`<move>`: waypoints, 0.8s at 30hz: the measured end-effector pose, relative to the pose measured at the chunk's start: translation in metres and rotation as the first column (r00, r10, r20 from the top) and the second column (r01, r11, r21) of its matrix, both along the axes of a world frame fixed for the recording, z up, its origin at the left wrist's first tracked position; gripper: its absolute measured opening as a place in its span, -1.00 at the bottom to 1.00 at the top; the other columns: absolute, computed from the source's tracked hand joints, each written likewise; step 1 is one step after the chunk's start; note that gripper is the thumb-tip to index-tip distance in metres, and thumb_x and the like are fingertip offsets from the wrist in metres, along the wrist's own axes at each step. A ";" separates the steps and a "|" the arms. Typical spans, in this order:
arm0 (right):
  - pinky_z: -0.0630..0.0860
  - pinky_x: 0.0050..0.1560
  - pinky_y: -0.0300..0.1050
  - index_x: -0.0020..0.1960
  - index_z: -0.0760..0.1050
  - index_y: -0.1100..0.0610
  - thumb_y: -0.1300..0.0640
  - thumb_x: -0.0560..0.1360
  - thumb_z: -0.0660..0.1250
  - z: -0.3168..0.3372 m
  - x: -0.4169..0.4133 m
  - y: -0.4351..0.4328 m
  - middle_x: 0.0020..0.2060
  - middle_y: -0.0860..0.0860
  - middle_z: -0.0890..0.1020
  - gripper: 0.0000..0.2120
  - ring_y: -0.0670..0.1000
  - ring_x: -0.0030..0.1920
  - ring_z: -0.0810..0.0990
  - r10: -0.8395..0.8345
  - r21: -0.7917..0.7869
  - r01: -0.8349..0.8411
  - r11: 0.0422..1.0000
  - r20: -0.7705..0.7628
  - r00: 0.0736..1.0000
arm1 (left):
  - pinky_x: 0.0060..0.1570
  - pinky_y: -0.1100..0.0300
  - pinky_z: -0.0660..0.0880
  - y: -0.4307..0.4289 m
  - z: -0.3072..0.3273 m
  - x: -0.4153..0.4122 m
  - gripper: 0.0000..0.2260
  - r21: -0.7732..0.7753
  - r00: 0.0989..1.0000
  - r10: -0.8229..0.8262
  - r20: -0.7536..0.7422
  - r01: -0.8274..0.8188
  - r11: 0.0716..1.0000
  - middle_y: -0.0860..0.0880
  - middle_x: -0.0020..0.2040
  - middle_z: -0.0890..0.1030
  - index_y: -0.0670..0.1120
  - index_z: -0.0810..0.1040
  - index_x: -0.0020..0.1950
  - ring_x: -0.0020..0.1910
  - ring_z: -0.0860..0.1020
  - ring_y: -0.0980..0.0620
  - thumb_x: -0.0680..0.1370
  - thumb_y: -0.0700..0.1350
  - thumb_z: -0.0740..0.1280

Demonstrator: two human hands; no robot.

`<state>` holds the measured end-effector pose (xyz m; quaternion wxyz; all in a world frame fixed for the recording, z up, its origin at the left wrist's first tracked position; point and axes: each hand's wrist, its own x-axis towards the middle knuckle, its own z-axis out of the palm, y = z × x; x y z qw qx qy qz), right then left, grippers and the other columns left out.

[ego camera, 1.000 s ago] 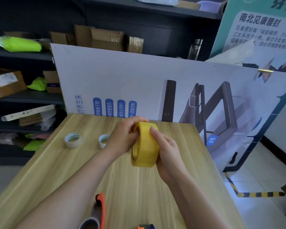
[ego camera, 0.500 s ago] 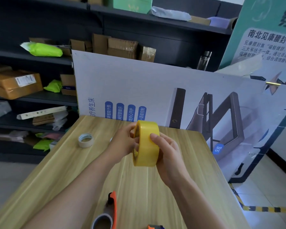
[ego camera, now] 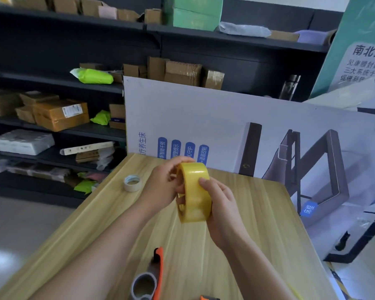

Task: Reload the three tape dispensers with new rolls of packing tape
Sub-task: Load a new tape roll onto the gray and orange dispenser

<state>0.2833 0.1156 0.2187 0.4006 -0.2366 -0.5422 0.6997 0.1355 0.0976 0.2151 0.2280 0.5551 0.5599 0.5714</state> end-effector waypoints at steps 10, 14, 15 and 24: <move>0.59 -0.28 -0.06 -0.04 0.56 0.29 -0.04 0.48 0.27 0.006 -0.047 -0.013 -0.33 0.20 0.64 -0.63 0.10 -0.36 0.62 0.042 0.004 -0.042 0.999 0.004 0.999 | 0.03 -0.07 0.53 -0.013 -0.001 -0.039 -0.74 -0.074 0.991 0.086 -0.104 -0.094 0.993 0.07 -0.11 0.63 0.15 0.54 0.03 -0.05 0.58 0.01 0.51 -0.22 0.33; 0.58 -0.22 -0.04 -0.07 0.55 0.27 0.05 0.41 0.30 0.005 -0.085 -0.018 -0.32 0.18 0.65 -0.73 0.09 -0.33 0.61 0.031 0.086 -0.032 0.996 0.008 0.999 | 0.14 -0.16 0.48 -0.015 0.002 -0.075 -0.75 -0.182 0.996 0.074 -0.038 -0.080 0.980 0.00 -0.07 0.59 0.01 0.52 0.11 0.04 0.54 -0.08 0.51 -0.28 0.31; 0.57 -0.21 -0.04 -0.07 0.54 0.27 0.04 0.39 0.31 0.006 -0.097 -0.020 -0.33 0.17 0.65 -0.72 0.08 -0.32 0.60 0.023 0.106 -0.025 0.994 0.017 1.000 | 0.15 -0.16 0.48 -0.015 0.004 -0.086 -0.74 -0.204 0.997 0.070 -0.021 -0.073 0.976 -0.02 -0.05 0.59 0.01 0.52 0.11 0.06 0.54 -0.08 0.51 -0.29 0.30; 0.55 -0.29 -0.25 -0.04 0.56 0.10 0.07 0.40 0.30 0.006 -0.188 -0.036 -0.35 0.03 0.62 -0.83 -0.06 -0.34 0.61 -0.082 0.196 0.061 0.979 0.102 0.991 | 0.20 0.05 0.45 -0.029 0.028 -0.194 -0.60 -0.087 0.892 -0.273 0.360 0.323 0.942 -0.12 0.12 0.65 -0.11 0.61 0.17 0.13 0.58 -0.05 0.66 -0.05 0.00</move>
